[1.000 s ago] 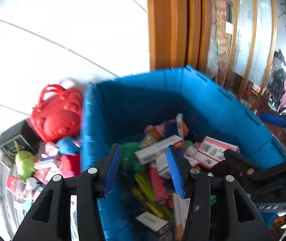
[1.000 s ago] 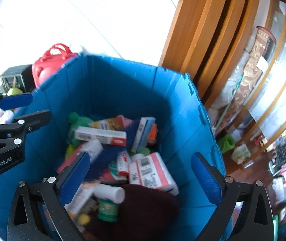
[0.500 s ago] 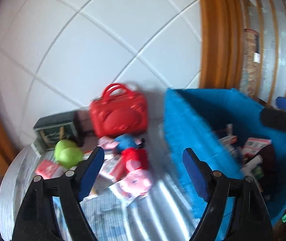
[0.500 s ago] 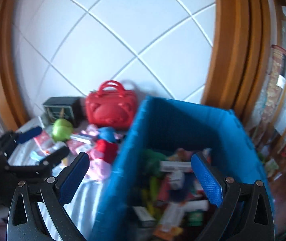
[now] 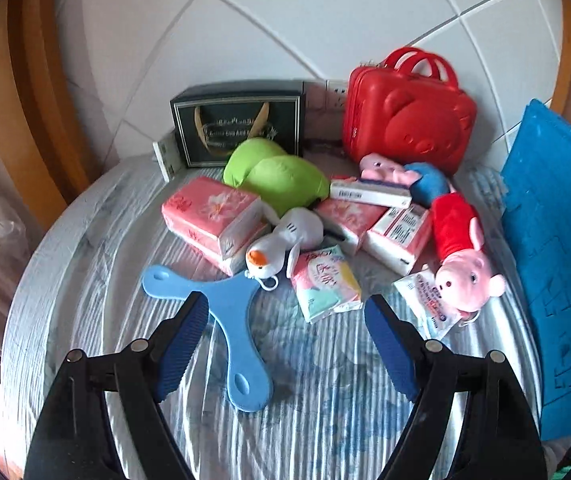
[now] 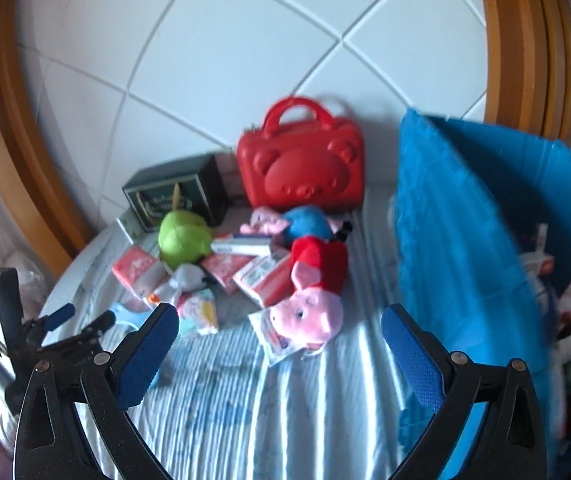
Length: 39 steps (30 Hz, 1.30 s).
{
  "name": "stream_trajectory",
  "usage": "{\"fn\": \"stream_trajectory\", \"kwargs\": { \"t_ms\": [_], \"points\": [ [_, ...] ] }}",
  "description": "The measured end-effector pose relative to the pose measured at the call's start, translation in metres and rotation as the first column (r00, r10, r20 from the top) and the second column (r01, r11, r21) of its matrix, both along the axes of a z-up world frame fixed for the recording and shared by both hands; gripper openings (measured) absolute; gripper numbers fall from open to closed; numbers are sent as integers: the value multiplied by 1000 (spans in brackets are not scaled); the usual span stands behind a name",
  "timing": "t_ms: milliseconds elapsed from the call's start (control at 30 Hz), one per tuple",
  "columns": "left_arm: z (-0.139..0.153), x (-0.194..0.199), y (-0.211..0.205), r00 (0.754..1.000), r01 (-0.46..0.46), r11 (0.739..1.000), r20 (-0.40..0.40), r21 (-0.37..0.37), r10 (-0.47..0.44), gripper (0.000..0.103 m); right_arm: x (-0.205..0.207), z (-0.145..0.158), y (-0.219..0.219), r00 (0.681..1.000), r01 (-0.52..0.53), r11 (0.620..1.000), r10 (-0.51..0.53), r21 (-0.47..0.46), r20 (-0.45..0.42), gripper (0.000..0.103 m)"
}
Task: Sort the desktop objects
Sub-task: 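Move both tools back over the table toward the remaining items, then grasp the pink Kotex pad pack with the left tool while the right tool grasps the wipes pack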
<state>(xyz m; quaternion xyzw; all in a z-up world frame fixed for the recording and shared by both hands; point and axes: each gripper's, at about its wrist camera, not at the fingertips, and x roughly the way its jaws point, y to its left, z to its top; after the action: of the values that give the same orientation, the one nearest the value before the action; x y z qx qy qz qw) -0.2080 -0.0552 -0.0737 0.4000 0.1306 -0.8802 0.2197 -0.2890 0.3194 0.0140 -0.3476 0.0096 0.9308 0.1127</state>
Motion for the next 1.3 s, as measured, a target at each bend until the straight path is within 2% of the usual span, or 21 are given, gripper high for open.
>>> {"fn": "stream_trajectory", "kwargs": {
  "t_ms": [133,233,300,433,467,500,533,667,867,933,967,1033,1067,1133,1300],
  "points": [
    [-47,-34,-12,998,8,997,58,77,-13,80,-25,-54,12,996,55,998,-53,-26,73,103],
    [-78,-68,-15,996,20,992,85,127,-31,80,-36,-89,24,988,93,996,-91,-10,123,103],
    [-97,-89,-14,993,20,989,109,145,-36,80,-45,-115,33,979,113,994,-111,-6,170,103],
    [-136,-133,-19,985,15,986,169,164,-43,82,-60,-168,53,955,157,986,-137,-55,263,103],
    [-145,-140,-21,987,34,977,148,211,-67,82,-63,-177,54,951,160,985,-137,-64,277,103],
    [-151,-145,-22,987,37,972,143,230,-71,78,-67,-186,55,948,155,985,-127,-73,291,103],
    [-155,-146,-22,985,31,976,160,214,-67,72,-71,-192,53,947,144,987,-115,-76,301,103],
    [-149,-118,-13,986,78,977,127,199,-104,69,-91,-215,40,945,80,994,-50,-79,322,103],
    [-144,-59,4,986,79,984,132,158,-100,69,-133,-238,28,955,32,999,-41,35,293,103],
    [-143,-49,7,987,77,986,131,150,-97,69,-143,-248,28,949,47,997,-65,66,309,90],
    [-141,-45,9,987,80,985,128,152,-100,69,-145,-250,28,946,58,994,-84,91,312,70],
    [-134,-38,10,988,87,985,116,153,-105,69,-141,-245,25,952,51,992,-82,112,294,60],
    [-129,-36,10,989,89,985,107,150,-106,69,-137,-240,23,956,50,993,-79,108,283,45],
    [-118,-34,11,990,100,985,81,142,-112,69,-127,-229,21,960,38,998,-53,58,275,43],
    [-82,-30,27,989,143,985,11,95,-145,69,-91,-195,4,974,-5,1000,2,15,226,41]
  ]
}}
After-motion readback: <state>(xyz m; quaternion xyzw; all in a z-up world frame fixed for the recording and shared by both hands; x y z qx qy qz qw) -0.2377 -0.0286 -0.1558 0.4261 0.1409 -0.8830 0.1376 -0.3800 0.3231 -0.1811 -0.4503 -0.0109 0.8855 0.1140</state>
